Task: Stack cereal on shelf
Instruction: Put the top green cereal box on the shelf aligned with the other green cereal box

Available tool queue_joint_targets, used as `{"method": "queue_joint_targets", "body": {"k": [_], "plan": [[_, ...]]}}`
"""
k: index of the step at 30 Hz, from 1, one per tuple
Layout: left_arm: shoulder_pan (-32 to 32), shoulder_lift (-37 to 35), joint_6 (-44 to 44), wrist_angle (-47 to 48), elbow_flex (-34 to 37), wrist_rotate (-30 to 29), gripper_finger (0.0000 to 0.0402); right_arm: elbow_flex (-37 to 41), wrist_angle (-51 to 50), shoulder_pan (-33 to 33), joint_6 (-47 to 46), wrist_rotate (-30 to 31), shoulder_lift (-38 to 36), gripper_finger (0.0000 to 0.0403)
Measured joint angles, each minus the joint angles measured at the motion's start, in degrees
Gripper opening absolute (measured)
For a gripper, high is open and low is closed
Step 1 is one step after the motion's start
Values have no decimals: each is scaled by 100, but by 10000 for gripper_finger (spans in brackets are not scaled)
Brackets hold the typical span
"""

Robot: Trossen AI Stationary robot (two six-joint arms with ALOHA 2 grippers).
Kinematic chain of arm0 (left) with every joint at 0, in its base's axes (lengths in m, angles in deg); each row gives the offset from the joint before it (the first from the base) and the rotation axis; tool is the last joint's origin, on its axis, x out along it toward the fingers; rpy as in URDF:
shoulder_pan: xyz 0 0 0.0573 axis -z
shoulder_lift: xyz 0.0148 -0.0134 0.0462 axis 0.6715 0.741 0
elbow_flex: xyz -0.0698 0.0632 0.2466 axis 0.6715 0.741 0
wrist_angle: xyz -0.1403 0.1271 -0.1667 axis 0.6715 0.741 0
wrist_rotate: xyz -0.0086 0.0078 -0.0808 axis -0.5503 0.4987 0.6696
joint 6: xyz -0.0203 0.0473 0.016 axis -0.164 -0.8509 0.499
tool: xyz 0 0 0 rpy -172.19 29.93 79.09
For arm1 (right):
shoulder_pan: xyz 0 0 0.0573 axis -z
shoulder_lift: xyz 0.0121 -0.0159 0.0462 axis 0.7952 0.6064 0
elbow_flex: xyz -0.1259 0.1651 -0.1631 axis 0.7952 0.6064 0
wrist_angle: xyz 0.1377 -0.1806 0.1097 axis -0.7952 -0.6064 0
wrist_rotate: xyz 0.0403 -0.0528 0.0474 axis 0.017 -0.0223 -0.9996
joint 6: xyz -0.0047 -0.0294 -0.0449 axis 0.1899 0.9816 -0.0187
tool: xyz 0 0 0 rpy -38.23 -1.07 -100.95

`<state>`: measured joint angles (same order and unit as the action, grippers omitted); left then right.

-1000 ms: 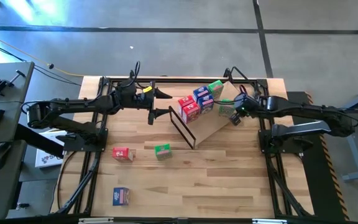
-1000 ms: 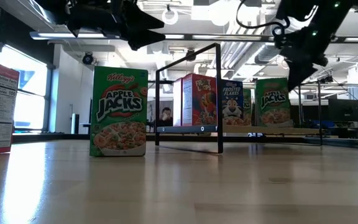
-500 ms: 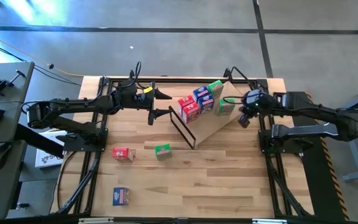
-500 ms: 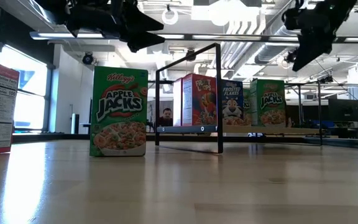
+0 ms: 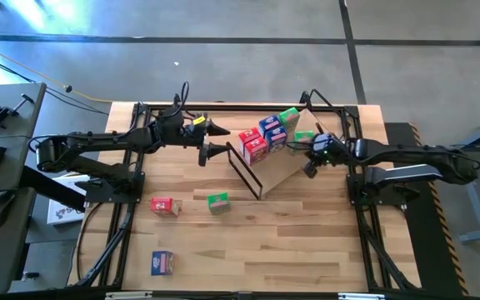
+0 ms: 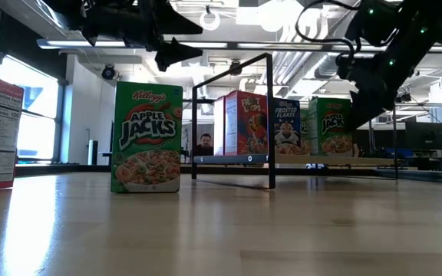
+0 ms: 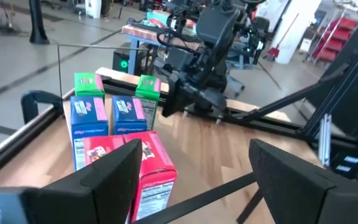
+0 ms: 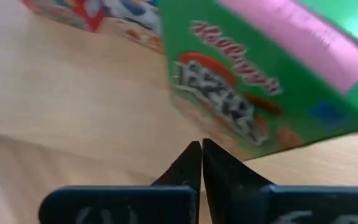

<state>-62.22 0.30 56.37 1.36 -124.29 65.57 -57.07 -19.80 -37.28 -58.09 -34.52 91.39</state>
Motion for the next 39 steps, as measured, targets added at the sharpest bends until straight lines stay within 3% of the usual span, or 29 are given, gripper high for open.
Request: {"method": "queue_joint_targets", "body": {"k": [23,33,39], "plan": [[-2,0,133,-11,-2,2,285,-1,1041,838,1122,214,916,0],[0,0,275,84,-4,20,285,-3,1287,840,1098,-539,929,0],[0,0,273,155,-4,-18,285,-5,1465,839,1168,-521,984,0]]}}
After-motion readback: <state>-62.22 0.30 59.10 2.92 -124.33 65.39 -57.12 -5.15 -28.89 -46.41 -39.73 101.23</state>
